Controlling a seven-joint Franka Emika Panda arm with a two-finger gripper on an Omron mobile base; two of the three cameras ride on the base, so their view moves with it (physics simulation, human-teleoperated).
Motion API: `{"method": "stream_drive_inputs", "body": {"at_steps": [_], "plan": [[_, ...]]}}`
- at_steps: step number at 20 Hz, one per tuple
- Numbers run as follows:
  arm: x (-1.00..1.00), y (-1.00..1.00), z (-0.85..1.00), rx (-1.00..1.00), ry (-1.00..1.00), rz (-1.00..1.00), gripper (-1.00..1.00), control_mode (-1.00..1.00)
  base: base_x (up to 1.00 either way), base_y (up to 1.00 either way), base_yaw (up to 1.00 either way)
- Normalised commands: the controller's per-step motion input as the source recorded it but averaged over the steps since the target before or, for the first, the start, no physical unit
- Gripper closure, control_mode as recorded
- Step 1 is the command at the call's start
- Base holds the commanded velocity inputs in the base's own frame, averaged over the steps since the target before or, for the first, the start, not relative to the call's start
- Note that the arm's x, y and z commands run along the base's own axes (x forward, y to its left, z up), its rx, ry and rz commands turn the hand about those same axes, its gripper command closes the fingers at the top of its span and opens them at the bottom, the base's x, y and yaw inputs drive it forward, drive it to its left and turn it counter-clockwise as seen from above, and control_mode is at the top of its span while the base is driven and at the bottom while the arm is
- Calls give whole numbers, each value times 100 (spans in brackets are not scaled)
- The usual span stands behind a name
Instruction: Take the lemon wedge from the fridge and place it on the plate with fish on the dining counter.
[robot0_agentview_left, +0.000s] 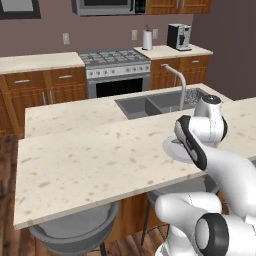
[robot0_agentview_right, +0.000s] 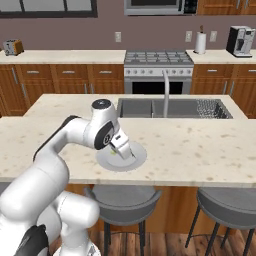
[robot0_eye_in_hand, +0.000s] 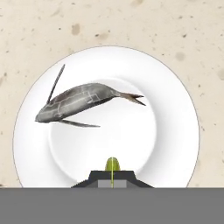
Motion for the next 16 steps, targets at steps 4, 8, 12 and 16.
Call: {"method": "stream_drive_inputs", "body": {"at_steps": [4, 8, 12, 16], "plan": [[15, -7, -16, 0, 2, -9, 100, -100, 0, 0, 0], [17, -3, -11, 0, 1, -8, 100, -100, 0, 0, 0], [15, -2, -10, 0, 0, -8, 100, -100, 0, 0, 0], [5, -4, -17, 0, 0, -8, 100, -100, 0, 0, 0]]}}
